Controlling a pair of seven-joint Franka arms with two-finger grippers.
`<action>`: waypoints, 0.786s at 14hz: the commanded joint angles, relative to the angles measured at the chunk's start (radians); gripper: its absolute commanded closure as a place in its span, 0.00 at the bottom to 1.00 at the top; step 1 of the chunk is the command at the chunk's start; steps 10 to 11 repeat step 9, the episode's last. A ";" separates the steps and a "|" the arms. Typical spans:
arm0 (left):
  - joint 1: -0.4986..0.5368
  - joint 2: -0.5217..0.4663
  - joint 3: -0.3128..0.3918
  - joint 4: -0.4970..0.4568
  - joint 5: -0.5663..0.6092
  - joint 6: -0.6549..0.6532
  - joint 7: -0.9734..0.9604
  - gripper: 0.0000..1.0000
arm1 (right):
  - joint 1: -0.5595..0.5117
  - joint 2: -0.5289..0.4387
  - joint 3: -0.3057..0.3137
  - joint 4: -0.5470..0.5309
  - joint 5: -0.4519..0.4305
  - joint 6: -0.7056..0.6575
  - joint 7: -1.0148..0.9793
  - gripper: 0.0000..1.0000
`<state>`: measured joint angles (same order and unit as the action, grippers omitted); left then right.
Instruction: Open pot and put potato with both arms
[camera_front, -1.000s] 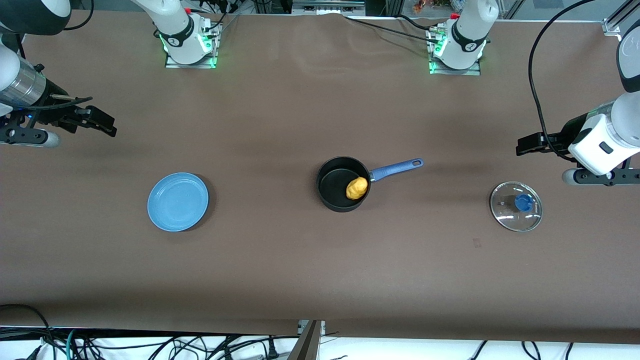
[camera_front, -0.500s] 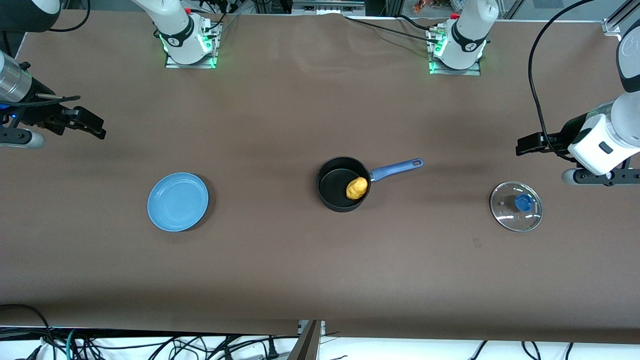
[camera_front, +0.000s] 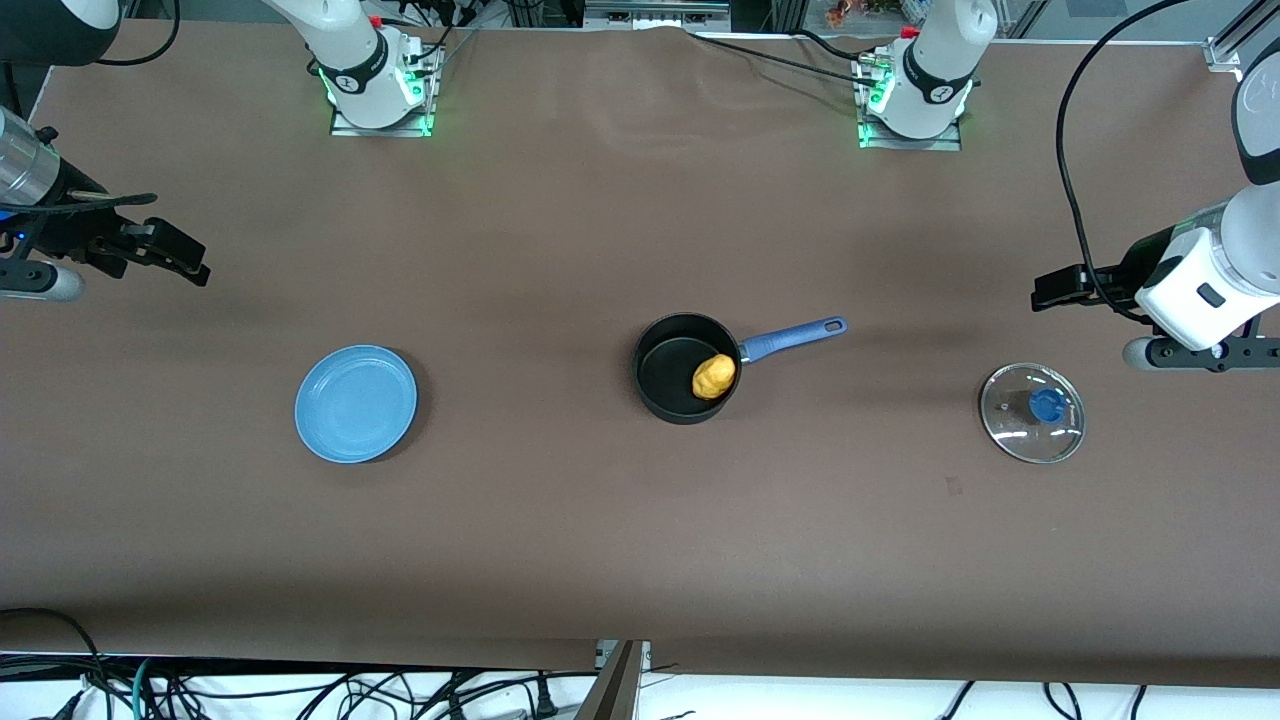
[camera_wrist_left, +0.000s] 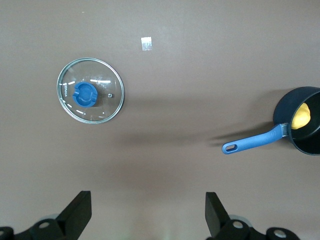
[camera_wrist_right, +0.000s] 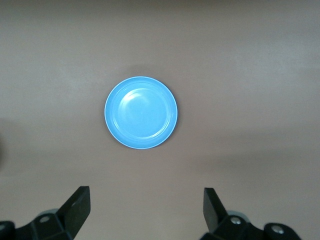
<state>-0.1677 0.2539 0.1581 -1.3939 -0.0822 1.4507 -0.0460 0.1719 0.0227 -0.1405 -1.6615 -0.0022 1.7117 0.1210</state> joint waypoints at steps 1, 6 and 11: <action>-0.006 0.010 0.008 0.029 0.013 -0.021 0.018 0.00 | -0.008 0.013 0.004 0.020 0.018 -0.003 -0.012 0.00; -0.006 0.010 0.004 0.032 0.013 -0.020 0.018 0.00 | -0.009 0.013 0.004 0.019 0.018 -0.001 -0.014 0.00; -0.006 0.016 0.008 0.070 0.022 -0.023 0.018 0.00 | -0.008 0.013 0.004 0.019 0.018 -0.001 -0.014 0.00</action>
